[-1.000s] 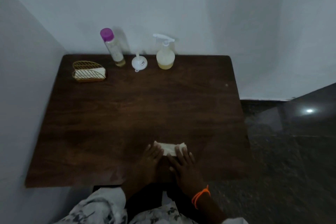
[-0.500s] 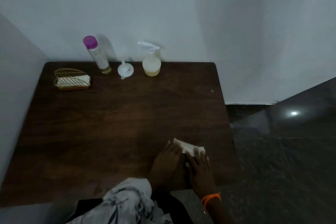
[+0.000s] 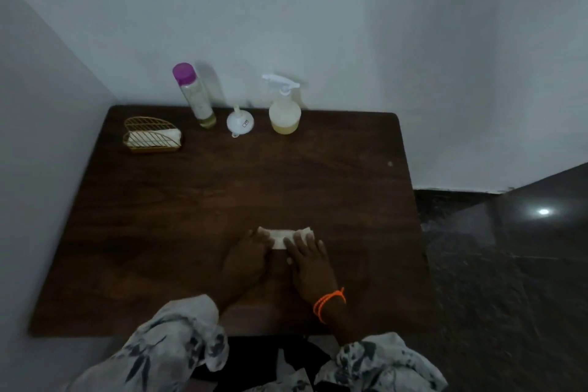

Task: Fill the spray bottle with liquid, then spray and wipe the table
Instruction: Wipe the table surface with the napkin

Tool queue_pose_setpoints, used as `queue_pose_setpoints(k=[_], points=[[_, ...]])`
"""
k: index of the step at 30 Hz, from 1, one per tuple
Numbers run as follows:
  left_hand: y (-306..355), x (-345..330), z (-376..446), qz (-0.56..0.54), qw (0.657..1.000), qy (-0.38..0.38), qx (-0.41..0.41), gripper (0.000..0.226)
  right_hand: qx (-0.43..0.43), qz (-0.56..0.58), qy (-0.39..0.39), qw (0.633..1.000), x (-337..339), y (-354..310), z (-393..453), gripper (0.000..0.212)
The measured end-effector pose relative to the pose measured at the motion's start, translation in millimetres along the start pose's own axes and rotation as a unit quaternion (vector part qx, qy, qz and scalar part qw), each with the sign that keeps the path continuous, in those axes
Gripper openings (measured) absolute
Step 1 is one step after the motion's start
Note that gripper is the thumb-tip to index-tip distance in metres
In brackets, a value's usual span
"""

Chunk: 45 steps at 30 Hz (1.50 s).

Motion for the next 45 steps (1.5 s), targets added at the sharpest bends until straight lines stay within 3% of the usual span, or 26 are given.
queue_pose_setpoints(k=[2,5,7,8,10,12,15,17,19,23,27,29,32,35,39,41,45], points=[[-3,-1,-29,-0.02,0.999,0.024,0.02,0.04,0.031,0.002,-0.002,1.0,-8,-10,-11,0.052],[5,-6,-60,-0.046,0.998,0.015,0.039,0.052,0.058,-0.012,0.004,0.998,-17,-17,-30,0.051],[10,-8,-69,-0.045,0.998,0.011,0.049,0.042,0.061,-0.011,-0.001,0.998,-15,-18,-36,0.052],[11,-10,-71,-0.053,0.996,0.032,0.061,0.036,0.057,-0.003,0.011,0.998,-11,-20,-37,0.052],[11,-13,-69,-0.113,0.985,0.088,0.099,0.047,0.038,0.039,0.076,0.996,-2,-23,-35,0.051],[12,-17,-66,-0.204,0.958,0.127,0.157,0.04,-0.013,0.108,0.085,0.99,5,-28,-29,0.052],[9,-23,-62,-0.342,0.885,0.143,0.281,0.035,-0.048,0.154,0.088,0.983,11,-41,-17,0.043],[9,-23,-57,-0.367,0.864,0.137,0.317,0.039,-0.04,0.2,0.089,0.975,9,-53,-11,0.027],[11,-22,-54,-0.376,0.858,0.126,0.328,0.041,-0.066,0.254,0.041,0.964,0,-62,-6,0.023],[5,-29,-53,-0.419,0.833,0.099,0.347,0.031,-0.158,0.361,0.025,0.919,-16,-63,-4,0.023],[-3,-34,-48,-0.517,0.75,0.107,0.398,0.022,-0.238,0.547,-0.003,0.803,-25,-59,-2,0.027],[-4,-32,-44,-0.556,0.712,0.104,0.417,0.016,-0.253,0.592,-0.028,0.764,-25,-57,-1,0.034],[-4,-23,-34,-0.597,0.682,0.078,0.416,0.01,-0.241,0.632,-0.04,0.736,-16,-53,2,0.037],[-10,-10,-16,-0.603,0.692,0.057,0.394,0.028,-0.208,0.673,-0.036,0.709,3,-50,10,0.04],[-13,20,10,-0.684,0.629,0.048,0.367,0.017,-0.21,0.738,0.005,0.641,39,-42,27,0.041],[-11,39,26,-0.718,0.607,0.041,0.339,0.017,-0.219,0.748,0.046,0.625,60,-35,36,0.038],[3,76,60,-0.723,0.618,0.011,0.307,0.028,-0.23,0.744,0.068,0.623,104,-25,46,0.032]])
Point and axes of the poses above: each hand's wrist, its own z-axis towards the middle knuckle, its own x-axis out of the back of the hand, y = z × x, the point moved 5 cm from there along z, towards the middle knuckle, and after that the axes turned 1 degree about -x, right-handed, at the moved point
